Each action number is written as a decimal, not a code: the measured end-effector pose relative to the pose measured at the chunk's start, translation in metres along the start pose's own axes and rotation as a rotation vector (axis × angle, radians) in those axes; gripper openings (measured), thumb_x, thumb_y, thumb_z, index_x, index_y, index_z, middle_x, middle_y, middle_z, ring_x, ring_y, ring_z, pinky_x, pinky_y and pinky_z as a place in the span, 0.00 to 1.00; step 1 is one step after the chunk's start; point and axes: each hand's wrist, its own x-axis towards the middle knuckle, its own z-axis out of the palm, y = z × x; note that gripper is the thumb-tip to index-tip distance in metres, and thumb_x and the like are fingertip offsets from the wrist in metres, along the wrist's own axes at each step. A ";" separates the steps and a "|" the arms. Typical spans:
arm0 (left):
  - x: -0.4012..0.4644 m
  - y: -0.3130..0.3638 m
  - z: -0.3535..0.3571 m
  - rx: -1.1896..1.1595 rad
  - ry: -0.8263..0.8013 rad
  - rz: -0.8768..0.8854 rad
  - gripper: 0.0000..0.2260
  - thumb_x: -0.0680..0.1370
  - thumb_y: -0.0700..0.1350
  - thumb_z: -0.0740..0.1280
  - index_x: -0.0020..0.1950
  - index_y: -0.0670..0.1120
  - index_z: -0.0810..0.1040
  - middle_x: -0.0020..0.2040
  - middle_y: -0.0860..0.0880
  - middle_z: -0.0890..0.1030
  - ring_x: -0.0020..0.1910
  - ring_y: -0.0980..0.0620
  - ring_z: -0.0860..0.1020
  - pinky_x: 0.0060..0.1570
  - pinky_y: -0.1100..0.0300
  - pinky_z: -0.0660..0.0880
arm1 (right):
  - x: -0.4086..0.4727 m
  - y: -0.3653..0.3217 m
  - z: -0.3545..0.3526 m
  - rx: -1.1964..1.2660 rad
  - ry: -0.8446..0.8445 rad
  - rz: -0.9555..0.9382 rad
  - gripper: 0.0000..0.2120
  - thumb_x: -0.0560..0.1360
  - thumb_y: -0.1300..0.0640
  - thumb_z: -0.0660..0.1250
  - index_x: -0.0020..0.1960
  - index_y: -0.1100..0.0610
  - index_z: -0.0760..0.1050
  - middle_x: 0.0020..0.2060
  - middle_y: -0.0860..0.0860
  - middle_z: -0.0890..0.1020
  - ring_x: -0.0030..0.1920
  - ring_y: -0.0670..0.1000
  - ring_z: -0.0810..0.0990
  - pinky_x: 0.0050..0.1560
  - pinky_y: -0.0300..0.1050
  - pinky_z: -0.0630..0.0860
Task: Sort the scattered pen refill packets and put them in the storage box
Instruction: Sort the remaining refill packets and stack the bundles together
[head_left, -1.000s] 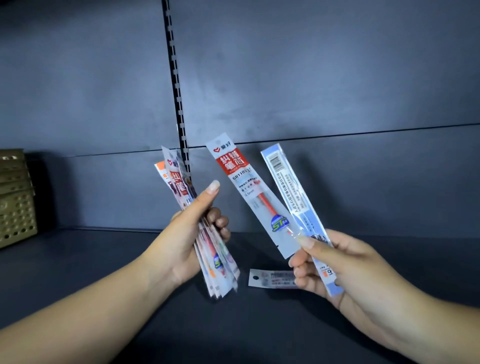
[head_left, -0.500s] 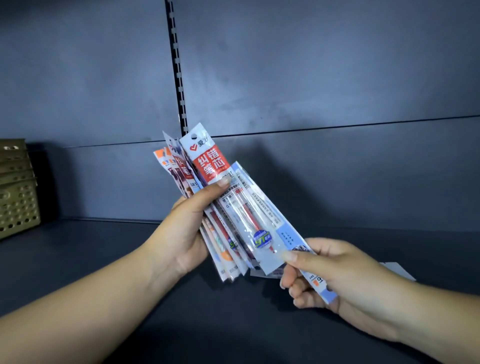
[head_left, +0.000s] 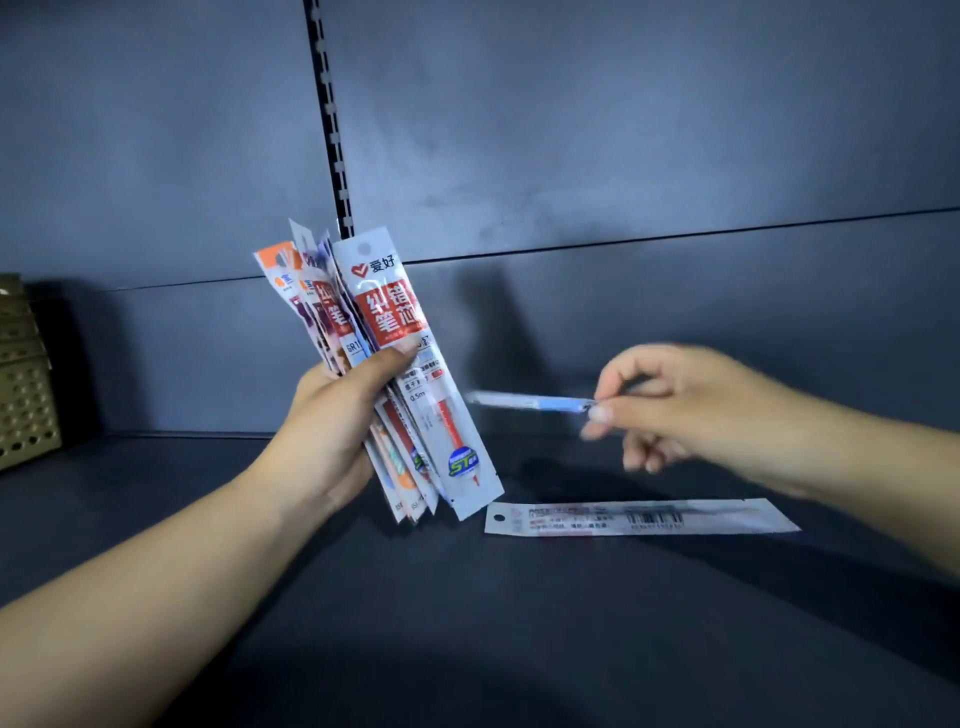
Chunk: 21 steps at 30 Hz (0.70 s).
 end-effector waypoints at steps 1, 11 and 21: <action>0.000 0.001 -0.001 -0.007 -0.007 -0.002 0.05 0.75 0.39 0.64 0.44 0.42 0.79 0.35 0.48 0.84 0.36 0.51 0.83 0.41 0.53 0.81 | 0.001 -0.006 -0.006 -0.096 0.056 -0.077 0.07 0.71 0.64 0.67 0.35 0.57 0.74 0.33 0.54 0.82 0.22 0.43 0.75 0.25 0.33 0.73; -0.004 0.018 -0.002 0.017 -0.307 -0.136 0.17 0.55 0.49 0.78 0.40 0.44 0.82 0.31 0.48 0.83 0.30 0.52 0.82 0.30 0.58 0.79 | -0.002 -0.078 -0.021 -0.348 -0.272 -0.151 0.09 0.64 0.68 0.72 0.38 0.57 0.76 0.23 0.49 0.79 0.21 0.42 0.74 0.24 0.32 0.74; -0.018 0.012 0.004 0.026 -0.556 -0.305 0.25 0.45 0.52 0.82 0.40 0.47 0.85 0.33 0.49 0.82 0.33 0.54 0.81 0.35 0.57 0.80 | 0.035 -0.086 0.020 -0.048 -0.168 -0.273 0.13 0.67 0.70 0.70 0.42 0.57 0.69 0.29 0.54 0.79 0.24 0.44 0.78 0.31 0.36 0.79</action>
